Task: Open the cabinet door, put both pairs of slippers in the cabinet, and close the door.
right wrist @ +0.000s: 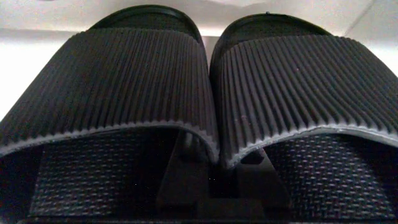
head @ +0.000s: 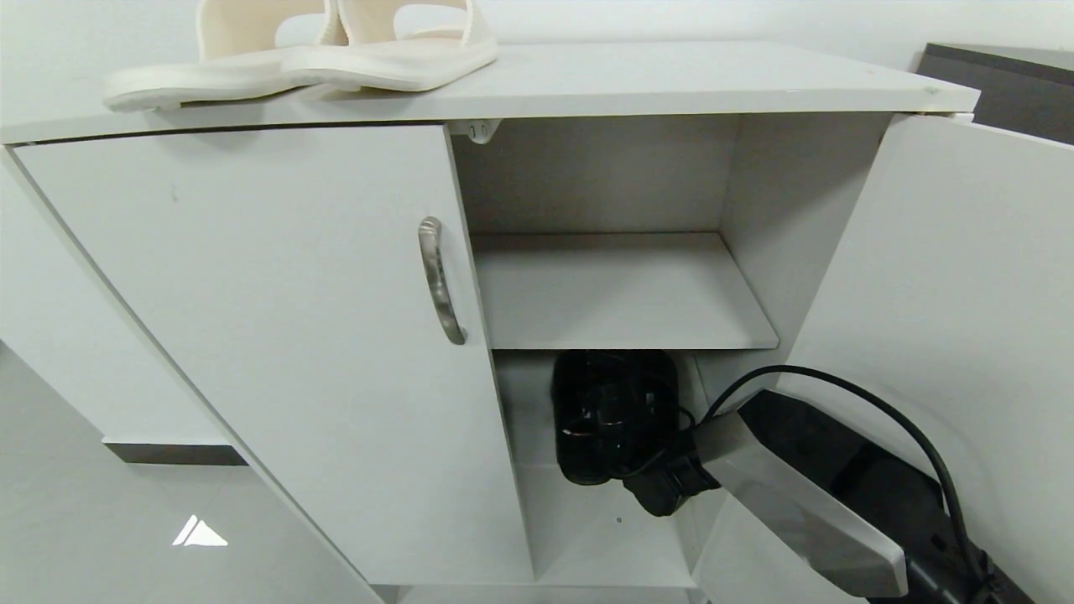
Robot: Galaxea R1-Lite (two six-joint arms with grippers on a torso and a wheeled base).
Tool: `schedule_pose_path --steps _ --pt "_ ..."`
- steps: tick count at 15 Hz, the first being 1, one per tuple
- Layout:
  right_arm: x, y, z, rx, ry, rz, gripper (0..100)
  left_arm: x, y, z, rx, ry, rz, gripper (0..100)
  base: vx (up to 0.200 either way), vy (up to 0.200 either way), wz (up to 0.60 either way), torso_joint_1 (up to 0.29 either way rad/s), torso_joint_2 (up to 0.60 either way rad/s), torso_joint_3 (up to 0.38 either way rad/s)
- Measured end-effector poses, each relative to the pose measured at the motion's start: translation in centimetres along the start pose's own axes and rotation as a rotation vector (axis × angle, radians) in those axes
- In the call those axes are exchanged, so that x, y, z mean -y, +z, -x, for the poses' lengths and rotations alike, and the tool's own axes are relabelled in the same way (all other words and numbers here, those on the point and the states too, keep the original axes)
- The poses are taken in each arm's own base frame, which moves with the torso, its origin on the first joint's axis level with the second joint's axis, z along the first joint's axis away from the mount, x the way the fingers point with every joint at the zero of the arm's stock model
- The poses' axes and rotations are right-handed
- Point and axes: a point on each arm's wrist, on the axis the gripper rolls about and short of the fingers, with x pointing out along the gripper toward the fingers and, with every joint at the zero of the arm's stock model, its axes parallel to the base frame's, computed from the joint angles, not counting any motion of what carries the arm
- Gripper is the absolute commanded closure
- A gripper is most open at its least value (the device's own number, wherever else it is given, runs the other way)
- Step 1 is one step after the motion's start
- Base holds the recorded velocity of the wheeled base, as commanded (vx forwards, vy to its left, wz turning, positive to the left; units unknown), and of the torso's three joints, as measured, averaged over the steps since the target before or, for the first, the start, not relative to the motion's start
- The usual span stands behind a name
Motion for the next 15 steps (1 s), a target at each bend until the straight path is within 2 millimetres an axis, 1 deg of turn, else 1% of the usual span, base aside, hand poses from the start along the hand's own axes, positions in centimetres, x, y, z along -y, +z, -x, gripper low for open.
schedule_pose_path --steps 1,2,6,8,11,13,15 --pt "0.1 -0.1 -0.2 0.000 -0.002 -0.001 100 0.0 0.0 0.0 0.000 -0.001 0.000 100 0.000 0.000 0.00 0.000 0.00 0.000" --pt "0.2 -0.2 -0.3 -0.001 -0.006 -0.001 0 0.0 0.0 0.0 0.000 -0.001 0.000 100 0.000 0.000 0.00 0.000 0.00 0.000" --pt "0.1 -0.6 0.1 -0.010 0.000 0.007 0 0.0 0.0 0.0 0.000 0.000 0.002 100 0.000 0.000 0.00 0.000 0.00 0.000" --pt "0.0 -0.9 1.7 -0.040 0.017 0.039 0 0.0 0.0 0.0 0.000 0.000 0.001 100 0.000 0.000 0.00 0.000 0.00 0.000" --pt "0.3 -0.1 5.3 -0.042 0.062 0.051 0 0.0 0.0 0.0 0.000 0.000 0.002 100 0.000 0.000 0.00 0.000 0.00 0.000" --pt "1.4 1.0 8.6 -0.048 0.135 0.059 0 0.0 0.0 0.0 0.000 -0.001 0.003 100 -0.200 0.000 0.00 0.002 0.00 0.005" --pt "3.1 1.8 12.0 -0.077 0.244 0.077 0 0.0 0.0 0.0 0.000 0.000 0.004 100 -0.200 0.000 0.00 0.002 0.00 0.000"
